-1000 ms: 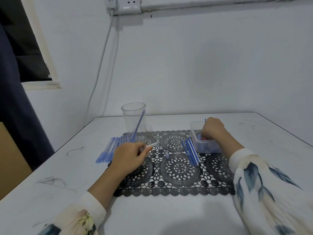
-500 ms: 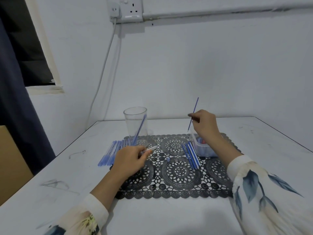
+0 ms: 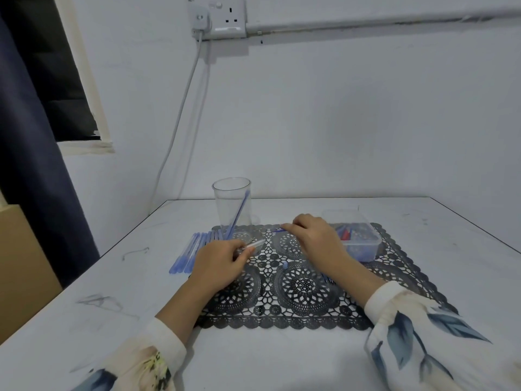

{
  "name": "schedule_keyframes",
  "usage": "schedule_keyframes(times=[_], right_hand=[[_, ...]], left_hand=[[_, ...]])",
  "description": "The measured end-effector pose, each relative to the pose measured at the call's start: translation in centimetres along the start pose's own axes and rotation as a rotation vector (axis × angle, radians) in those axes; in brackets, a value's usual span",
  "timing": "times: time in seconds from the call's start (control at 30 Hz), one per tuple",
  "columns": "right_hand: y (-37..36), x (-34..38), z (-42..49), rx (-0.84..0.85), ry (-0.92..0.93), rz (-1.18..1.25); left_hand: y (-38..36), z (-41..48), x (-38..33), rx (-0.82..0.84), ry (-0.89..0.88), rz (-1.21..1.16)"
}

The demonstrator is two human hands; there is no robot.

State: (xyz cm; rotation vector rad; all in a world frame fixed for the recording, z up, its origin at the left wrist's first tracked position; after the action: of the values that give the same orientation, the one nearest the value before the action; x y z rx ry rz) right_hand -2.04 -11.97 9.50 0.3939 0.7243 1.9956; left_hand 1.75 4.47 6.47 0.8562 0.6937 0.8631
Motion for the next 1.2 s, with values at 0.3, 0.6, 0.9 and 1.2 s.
schedule_keyframes(times=[0.3,0.6,0.9,1.2], right_hand=[[0.07,0.76,-0.49,0.011,0.042,0.000],[-0.56,0.00,-0.80,-0.002,0.034,-0.055],[-0.34,0.83,-0.75,-0.038,0.104,-0.079],[-0.33,0.40,-0.74,-0.053,0.073,-0.079]], left_hand=[[0.16,-0.03,-0.27,0.008,-0.017,-0.010],[0.44,-0.14,-0.57,0.009,-0.037,-0.039],[0.56,-0.20,-0.79,0.003,-0.048,-0.041],[0.65,-0.26,-0.78,0.004,-0.040,-0.051]])
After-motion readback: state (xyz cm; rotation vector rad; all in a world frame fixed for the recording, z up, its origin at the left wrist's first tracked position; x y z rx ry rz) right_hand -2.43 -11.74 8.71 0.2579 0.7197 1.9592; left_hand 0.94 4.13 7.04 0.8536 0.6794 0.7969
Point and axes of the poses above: each hand's wrist, its own z-axis towards the middle knuckle, its own y-axis out of the back of the hand, x = y × z, the point moved 9 cm from there along z, towards the middle knuckle, and after that the axes turned 8 degrees about z, right-handed, at the moved point
